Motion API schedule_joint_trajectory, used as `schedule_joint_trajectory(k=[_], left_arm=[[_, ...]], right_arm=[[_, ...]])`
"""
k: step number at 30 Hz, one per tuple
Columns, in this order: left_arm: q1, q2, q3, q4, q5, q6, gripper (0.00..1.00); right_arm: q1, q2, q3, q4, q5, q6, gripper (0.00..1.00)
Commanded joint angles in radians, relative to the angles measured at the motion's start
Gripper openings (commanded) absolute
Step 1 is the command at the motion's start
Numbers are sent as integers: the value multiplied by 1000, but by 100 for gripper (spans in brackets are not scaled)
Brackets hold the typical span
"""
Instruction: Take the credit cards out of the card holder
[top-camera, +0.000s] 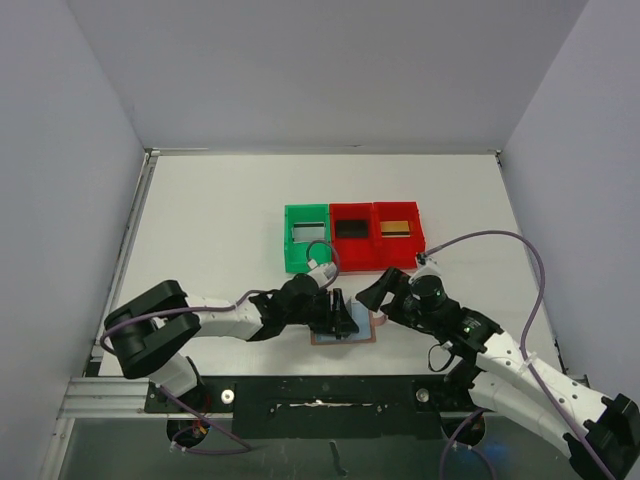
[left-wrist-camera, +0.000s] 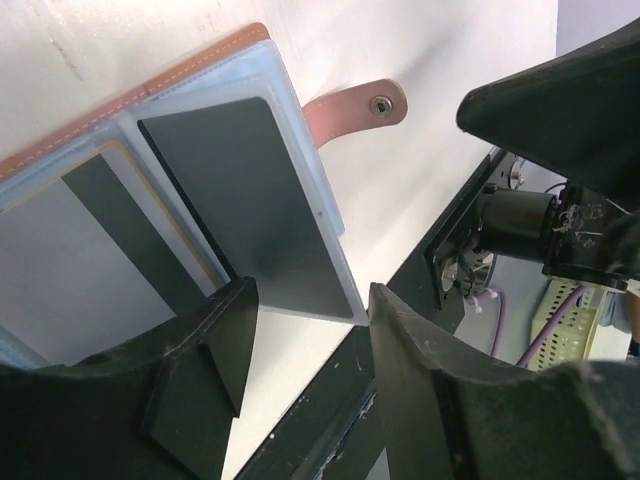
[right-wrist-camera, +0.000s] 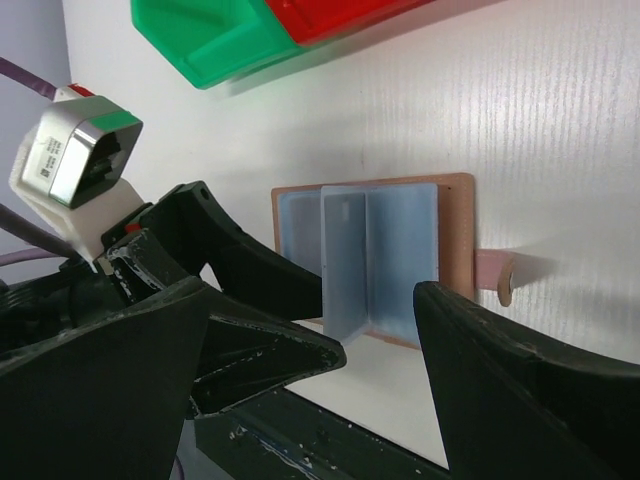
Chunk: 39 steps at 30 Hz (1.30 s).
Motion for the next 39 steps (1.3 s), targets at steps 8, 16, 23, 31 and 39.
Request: schedule_joint_trajectory(k=[8,16,23,31,39], left_arm=[[-3,-177,-44,-23,-24,4,54],[18,-252,-84,-49,-75,-22,59],[45,-306,-97,-87,-110,-32,71],[166,-325,-114,-123,-118,-127,74],[182,-339,-69,-206,-93,-87,74]], right_arm=[[-7,-81,-21,98,31,8,86],[-5,-114,-65,136,37,58,90],[-7,-197,-141,256,74,57,99],[-9,-247,-214,232,115,170,98],[-11,-152,-220,262,20,133,99]])
